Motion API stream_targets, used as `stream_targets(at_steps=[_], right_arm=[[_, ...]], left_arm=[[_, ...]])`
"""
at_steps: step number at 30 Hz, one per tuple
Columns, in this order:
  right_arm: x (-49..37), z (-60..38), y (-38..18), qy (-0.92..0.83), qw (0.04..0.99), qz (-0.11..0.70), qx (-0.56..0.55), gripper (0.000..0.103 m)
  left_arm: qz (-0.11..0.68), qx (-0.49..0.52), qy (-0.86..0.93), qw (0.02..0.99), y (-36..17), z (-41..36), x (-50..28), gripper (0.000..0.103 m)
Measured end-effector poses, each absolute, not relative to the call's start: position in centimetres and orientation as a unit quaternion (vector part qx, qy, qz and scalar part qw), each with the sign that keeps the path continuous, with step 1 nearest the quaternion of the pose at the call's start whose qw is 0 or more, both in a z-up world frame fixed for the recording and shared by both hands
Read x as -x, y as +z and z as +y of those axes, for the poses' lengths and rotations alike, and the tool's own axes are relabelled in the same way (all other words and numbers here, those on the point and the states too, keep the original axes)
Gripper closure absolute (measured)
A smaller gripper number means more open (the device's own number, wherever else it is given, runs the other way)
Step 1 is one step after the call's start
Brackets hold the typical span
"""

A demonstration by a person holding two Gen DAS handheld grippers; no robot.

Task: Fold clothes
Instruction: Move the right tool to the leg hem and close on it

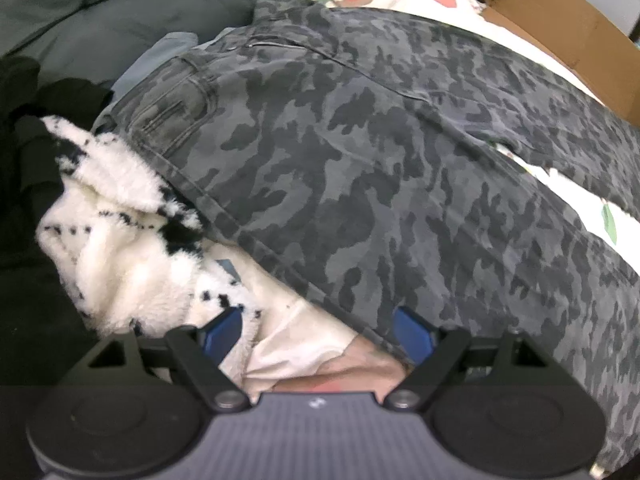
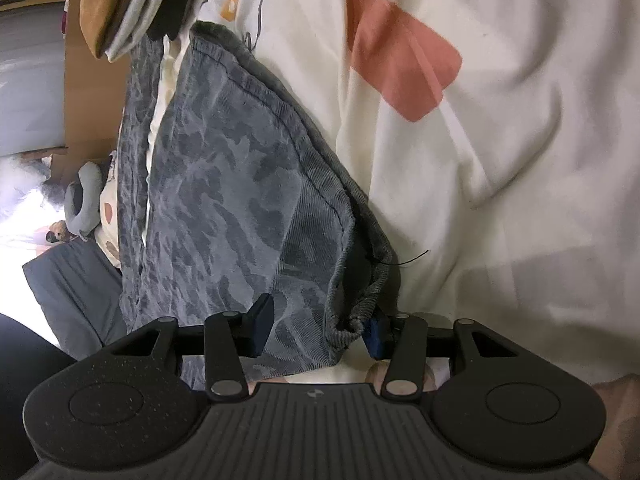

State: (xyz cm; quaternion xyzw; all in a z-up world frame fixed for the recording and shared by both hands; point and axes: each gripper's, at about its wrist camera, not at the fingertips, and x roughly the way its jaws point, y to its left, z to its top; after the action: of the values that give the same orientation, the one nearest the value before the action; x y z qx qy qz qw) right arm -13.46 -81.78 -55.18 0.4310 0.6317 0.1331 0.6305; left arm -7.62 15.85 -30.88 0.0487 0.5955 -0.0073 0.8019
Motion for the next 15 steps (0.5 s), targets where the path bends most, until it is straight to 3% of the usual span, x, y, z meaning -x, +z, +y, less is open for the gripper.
stream_targets(at_steps=[1,2,15], right_arm=[[13.3,-81.6,-55.1,0.134,0.632,0.635,-0.425,0.088],[13.2,-81.5,-55.0,0.134,0.632,0.637,-0.420,0.091],[11.8,-81.6,-49.8,0.161,0.668,0.626,-0.368,0.096]], left_arm=[[0.596,-0.047,-0.006,0.802,-30.9,16.0,7.5,0.018],[0.595,-0.044,-0.005,0.802,-30.9,16.0,7.5,0.018],[0.599,0.019,-0.003,0.800,-34.2,16.8,7.3,0.018]])
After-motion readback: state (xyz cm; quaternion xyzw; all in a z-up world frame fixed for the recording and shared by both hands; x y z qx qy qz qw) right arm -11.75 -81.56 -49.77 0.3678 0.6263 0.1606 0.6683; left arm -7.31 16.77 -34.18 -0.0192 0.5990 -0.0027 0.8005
